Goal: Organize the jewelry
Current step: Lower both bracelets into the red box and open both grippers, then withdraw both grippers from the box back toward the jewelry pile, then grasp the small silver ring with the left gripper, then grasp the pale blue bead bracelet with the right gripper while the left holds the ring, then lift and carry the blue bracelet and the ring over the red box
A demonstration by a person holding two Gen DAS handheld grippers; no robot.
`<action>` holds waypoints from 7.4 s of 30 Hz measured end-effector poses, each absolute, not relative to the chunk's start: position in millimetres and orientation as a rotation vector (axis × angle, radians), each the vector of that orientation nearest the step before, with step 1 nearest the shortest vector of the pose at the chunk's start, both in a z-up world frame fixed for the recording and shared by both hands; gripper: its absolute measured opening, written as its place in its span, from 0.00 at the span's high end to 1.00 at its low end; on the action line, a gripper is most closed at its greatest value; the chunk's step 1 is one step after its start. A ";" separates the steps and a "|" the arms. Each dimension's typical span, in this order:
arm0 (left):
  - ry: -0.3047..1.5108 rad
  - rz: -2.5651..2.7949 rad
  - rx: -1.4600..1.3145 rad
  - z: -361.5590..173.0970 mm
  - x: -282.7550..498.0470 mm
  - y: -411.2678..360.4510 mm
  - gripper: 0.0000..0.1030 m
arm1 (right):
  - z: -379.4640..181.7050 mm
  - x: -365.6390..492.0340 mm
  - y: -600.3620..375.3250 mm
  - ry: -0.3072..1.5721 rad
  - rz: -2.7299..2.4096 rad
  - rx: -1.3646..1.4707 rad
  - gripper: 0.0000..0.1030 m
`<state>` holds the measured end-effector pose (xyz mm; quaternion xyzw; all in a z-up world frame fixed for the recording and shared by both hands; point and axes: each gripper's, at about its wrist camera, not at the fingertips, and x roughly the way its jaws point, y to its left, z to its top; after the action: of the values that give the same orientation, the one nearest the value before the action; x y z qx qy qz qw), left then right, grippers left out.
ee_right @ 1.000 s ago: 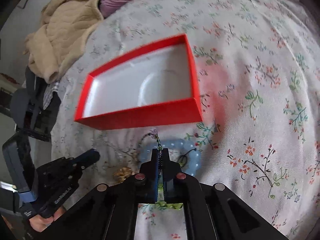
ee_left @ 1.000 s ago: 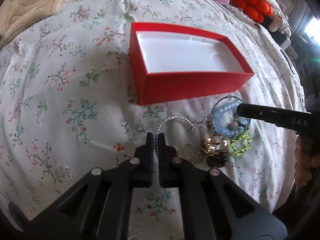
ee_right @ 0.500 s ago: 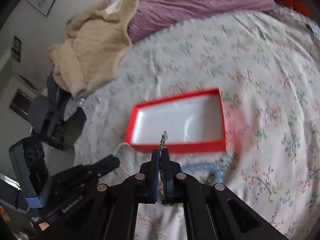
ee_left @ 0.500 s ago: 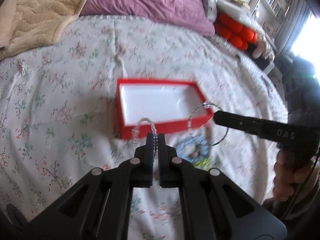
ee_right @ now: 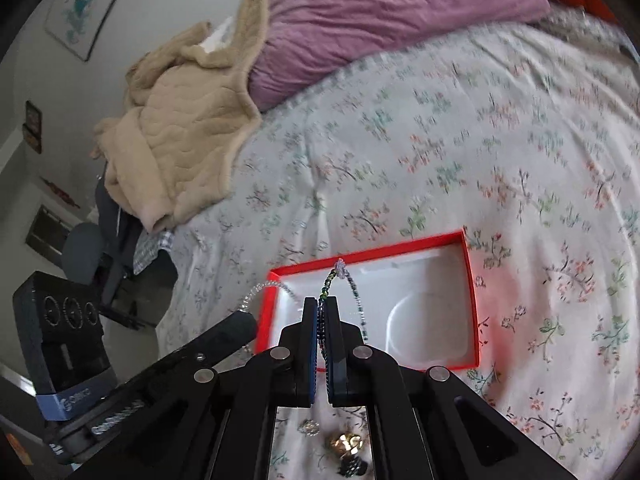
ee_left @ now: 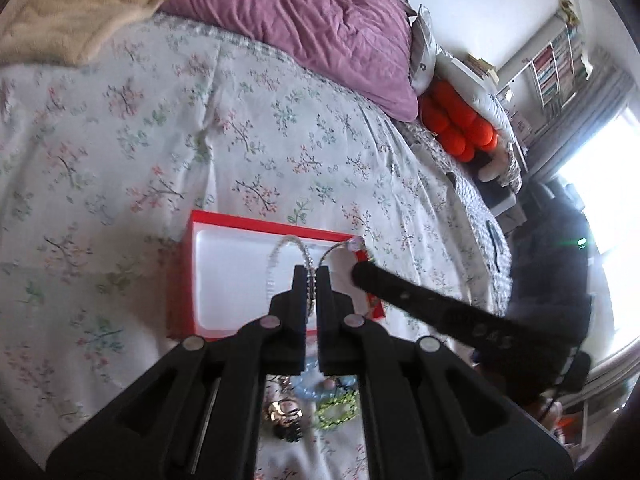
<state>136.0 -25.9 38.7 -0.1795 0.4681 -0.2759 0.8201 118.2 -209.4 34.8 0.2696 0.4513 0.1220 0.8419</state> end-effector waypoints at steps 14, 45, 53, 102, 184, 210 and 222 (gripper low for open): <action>1.046 -0.480 -0.270 9.1 151.7 -31.9 0.96 | 4.1 127.0 -232.9 1.006 0.166 0.563 0.97; 1.026 -0.278 0.012 27.6 79.7 -13.5 0.17 | 43.7 54.5 -238.1 0.912 0.000 0.203 0.23; 1.060 -0.263 0.019 15.6 48.9 -5.3 0.14 | 39.5 24.5 -225.7 0.935 0.012 0.103 0.17; 1.077 -0.559 0.109 -41.8 58.1 -24.8 0.74 | -32.6 39.6 -235.9 1.197 0.090 0.348 0.27; 1.001 -0.588 0.260 -17.8 30.5 6.1 0.84 | 0.5 59.1 -205.4 1.108 0.102 0.234 0.89; 0.948 -0.583 0.192 9.9 38.1 -1.1 0.84 | 59.4 34.6 -189.7 0.992 0.298 0.364 0.89; 0.926 -0.569 0.154 21.6 53.5 -9.0 0.84 | 77.6 40.3 -191.2 0.926 0.268 0.378 0.89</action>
<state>53.5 -9.0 21.6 0.0733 0.4403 -0.2705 0.8530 40.3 -191.2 77.6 0.1807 0.4426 0.1281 0.8689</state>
